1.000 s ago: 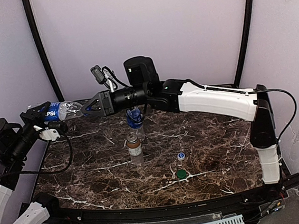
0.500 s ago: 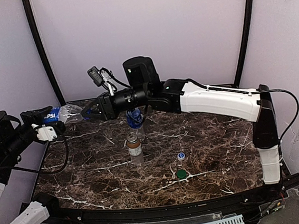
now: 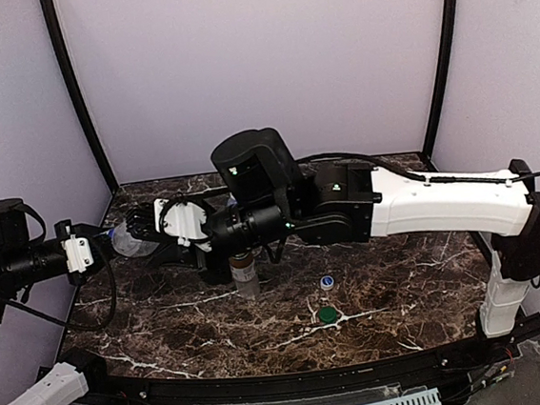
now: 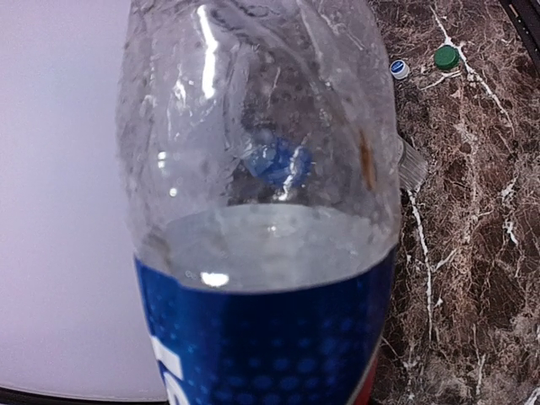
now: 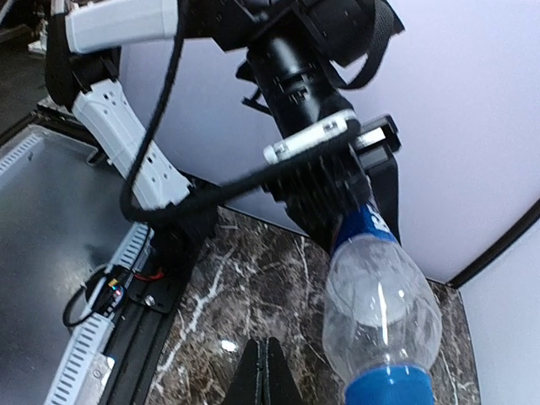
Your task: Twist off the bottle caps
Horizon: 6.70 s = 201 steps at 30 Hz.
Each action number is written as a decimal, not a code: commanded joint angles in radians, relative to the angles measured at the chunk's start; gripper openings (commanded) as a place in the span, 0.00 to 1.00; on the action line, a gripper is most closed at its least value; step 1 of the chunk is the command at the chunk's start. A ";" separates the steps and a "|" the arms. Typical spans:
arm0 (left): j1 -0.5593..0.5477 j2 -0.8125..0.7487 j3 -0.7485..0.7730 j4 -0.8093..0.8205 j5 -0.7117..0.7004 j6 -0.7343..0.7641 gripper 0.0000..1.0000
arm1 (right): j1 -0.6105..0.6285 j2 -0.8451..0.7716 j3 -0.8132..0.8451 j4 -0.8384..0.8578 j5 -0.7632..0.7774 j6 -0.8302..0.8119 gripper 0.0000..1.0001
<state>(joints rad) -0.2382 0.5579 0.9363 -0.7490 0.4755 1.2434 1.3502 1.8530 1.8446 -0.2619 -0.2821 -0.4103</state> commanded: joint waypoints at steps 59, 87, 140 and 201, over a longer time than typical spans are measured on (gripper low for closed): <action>-0.044 -0.073 -0.284 0.795 -0.392 0.274 0.27 | -0.236 0.116 0.053 0.405 -0.078 1.160 0.38; -0.044 -0.062 -0.275 0.791 -0.418 0.248 0.27 | -0.236 0.058 -0.030 0.426 -0.083 1.161 0.44; -0.045 -0.053 -0.066 0.035 -0.023 0.126 0.25 | 0.193 -0.020 -0.468 0.773 0.663 -1.570 0.00; -0.053 -0.100 -0.276 0.666 -0.389 0.201 0.25 | -0.206 0.084 -0.042 0.409 -0.114 1.087 0.39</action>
<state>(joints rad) -0.2863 0.4477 0.6659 -0.1005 0.1112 1.4437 1.1450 1.9217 1.7863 0.1314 -0.3668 0.6708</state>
